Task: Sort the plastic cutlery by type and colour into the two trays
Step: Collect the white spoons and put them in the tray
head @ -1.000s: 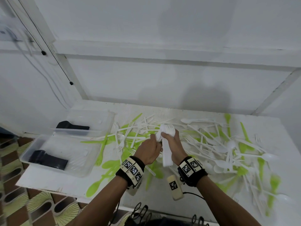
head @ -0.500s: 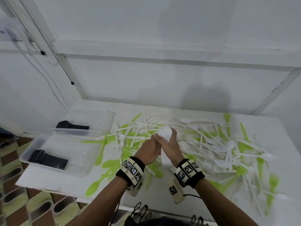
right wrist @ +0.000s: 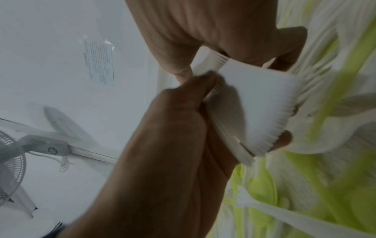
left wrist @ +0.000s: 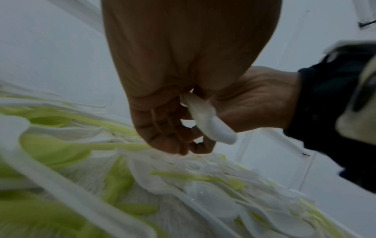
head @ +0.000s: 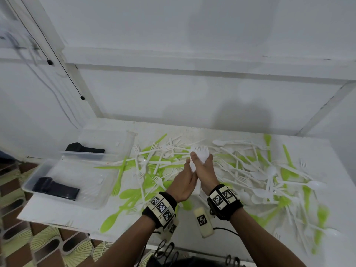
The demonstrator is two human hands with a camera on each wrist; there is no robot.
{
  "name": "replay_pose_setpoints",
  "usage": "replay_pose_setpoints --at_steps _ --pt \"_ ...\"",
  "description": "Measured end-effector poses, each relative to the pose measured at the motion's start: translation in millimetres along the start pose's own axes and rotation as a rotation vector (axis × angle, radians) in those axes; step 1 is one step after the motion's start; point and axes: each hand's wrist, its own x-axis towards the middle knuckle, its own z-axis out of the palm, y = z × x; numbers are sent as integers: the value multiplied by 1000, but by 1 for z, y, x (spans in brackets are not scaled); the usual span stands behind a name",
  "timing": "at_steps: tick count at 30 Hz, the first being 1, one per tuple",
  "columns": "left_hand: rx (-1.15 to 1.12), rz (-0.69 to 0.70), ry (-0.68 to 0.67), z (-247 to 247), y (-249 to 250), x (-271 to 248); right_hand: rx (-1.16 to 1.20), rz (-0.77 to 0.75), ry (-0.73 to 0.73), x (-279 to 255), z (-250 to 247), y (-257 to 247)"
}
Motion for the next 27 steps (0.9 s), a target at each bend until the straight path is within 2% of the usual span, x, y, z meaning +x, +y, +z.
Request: replay_pose_setpoints --at_steps 5,8,10,14,18,23,25,27 --pt "-289 -28 -40 -3 -3 1 -19 29 -28 -2 -4 7" --pt "-443 -97 56 2 -7 4 -23 50 -45 -1 -4 4" --pt "-489 -82 110 5 -2 4 -18 76 -52 0 -4 -3" --pt "-440 34 138 0 6 1 38 160 -96 -3 -5 -14" --pt "-269 51 50 -6 1 5 12 174 -134 -8 -7 -21" --pt "-272 47 142 -14 -15 13 -322 128 -185 11 -24 -28" --pt "-335 -1 159 -14 -17 14 -508 -1 -164 32 -38 -34" --pt "-404 -70 170 -12 -17 11 -752 -216 -111 58 -56 -42"
